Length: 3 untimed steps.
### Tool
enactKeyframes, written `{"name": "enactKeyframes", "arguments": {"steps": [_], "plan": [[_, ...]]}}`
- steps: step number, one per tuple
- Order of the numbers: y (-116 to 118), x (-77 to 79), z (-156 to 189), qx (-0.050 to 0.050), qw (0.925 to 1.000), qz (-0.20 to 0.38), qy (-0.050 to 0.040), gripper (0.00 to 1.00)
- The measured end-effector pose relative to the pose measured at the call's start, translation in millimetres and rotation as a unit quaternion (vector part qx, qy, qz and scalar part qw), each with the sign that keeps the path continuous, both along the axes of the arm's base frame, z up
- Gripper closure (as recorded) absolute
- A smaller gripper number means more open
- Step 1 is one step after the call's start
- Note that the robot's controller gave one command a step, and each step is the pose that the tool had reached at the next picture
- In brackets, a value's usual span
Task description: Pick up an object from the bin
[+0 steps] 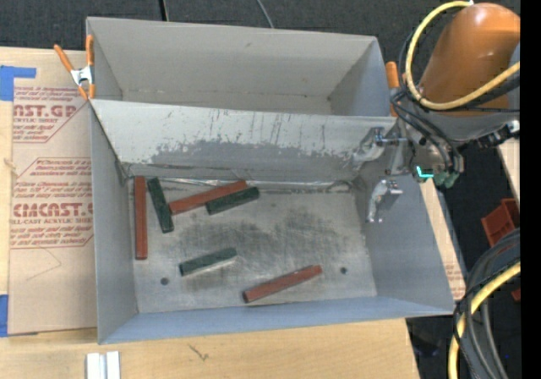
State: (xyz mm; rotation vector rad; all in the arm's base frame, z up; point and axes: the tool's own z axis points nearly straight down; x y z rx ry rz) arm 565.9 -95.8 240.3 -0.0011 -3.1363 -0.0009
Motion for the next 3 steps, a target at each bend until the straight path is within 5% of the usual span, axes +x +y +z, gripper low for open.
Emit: {"name": "enactKeyframes", "arguments": {"steps": [1,3], "plan": [[0.3,1.6,4.2,-0.001,1.0000,0.001,-0.0039,0.00],[14.6,-27.7,-106.8,-0.001,0.9991,0.042,-0.0054,0.00]]}}
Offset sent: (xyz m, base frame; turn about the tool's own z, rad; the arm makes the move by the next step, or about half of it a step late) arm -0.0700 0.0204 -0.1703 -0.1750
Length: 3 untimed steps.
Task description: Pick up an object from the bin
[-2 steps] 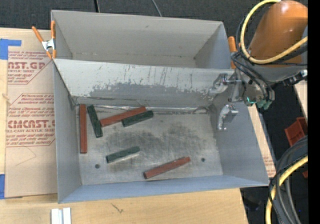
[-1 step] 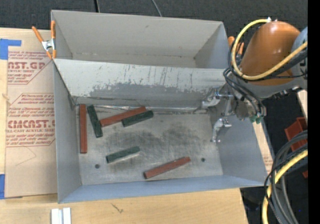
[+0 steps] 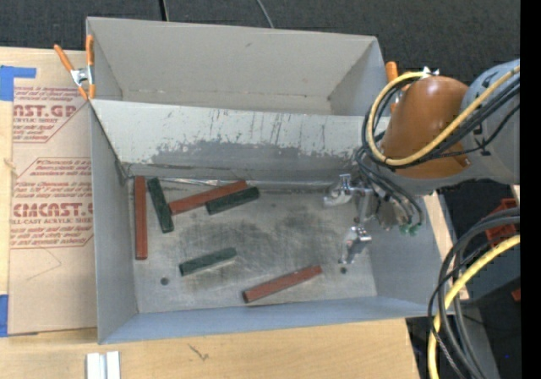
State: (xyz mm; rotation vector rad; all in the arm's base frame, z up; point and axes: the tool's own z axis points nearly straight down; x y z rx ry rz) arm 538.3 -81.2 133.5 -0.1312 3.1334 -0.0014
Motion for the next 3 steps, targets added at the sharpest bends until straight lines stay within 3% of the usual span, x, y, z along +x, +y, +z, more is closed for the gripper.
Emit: {"name": "enactKeyframes", "arguments": {"steps": [1,2,3], "plan": [[10.9,-51.6,-57.6,0.000,0.9999,-0.015,-0.0062,1.00],[10.8,-53.1,-59.1,0.000,0.9999,-0.015,-0.0055,0.00],[10.8,-52.9,-59.2,-0.001,0.9999,-0.015,-0.0050,0.00]]}}
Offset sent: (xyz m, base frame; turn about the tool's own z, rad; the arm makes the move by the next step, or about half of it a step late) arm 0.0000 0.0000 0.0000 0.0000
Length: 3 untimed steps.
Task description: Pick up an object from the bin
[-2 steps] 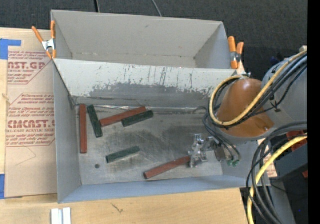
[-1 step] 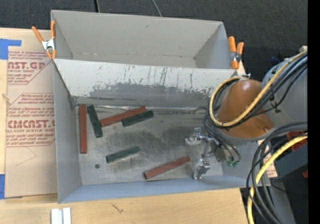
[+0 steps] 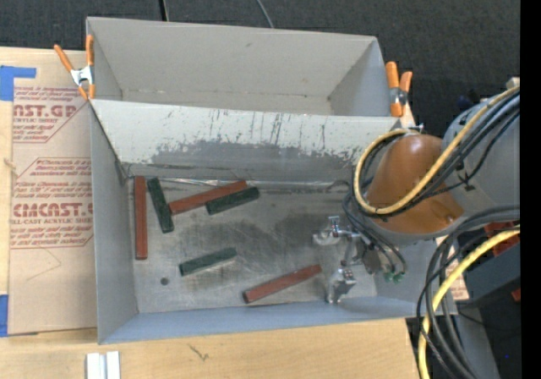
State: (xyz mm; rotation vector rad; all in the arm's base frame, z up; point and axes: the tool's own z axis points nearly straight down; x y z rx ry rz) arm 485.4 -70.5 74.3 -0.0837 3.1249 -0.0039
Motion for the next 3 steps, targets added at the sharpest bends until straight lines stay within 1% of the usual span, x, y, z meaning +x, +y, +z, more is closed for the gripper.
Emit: {"name": "enactKeyframes", "arguments": {"steps": [1,2,3], "plan": [[66.4,4.3,9.7,0.002,0.9991,-0.041,0.0072,1.00],[66.3,4.3,9.7,0.002,0.9991,-0.041,0.0071,1.00],[62.0,16.7,137.9,0.002,0.9989,-0.047,0.0069,1.00]]}}
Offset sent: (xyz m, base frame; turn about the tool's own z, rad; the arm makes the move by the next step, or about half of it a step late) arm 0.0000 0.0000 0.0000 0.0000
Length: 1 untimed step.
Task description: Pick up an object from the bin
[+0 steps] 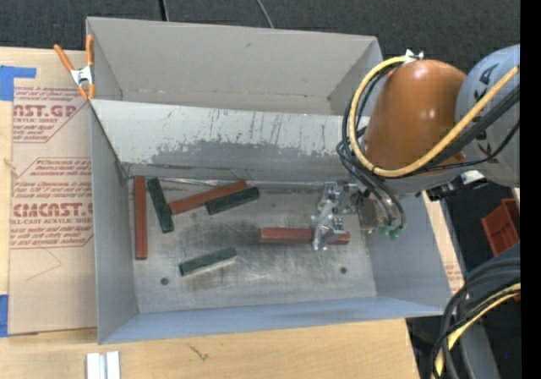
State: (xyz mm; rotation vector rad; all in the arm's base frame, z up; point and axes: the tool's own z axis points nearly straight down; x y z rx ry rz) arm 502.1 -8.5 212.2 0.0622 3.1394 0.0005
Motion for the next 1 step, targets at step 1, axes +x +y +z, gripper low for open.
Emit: {"name": "enactKeyframes", "arguments": {"steps": [1], "plan": [[0.0,-0.1,-0.1,0.000,1.0000,0.000,0.0001,1.00]]}}
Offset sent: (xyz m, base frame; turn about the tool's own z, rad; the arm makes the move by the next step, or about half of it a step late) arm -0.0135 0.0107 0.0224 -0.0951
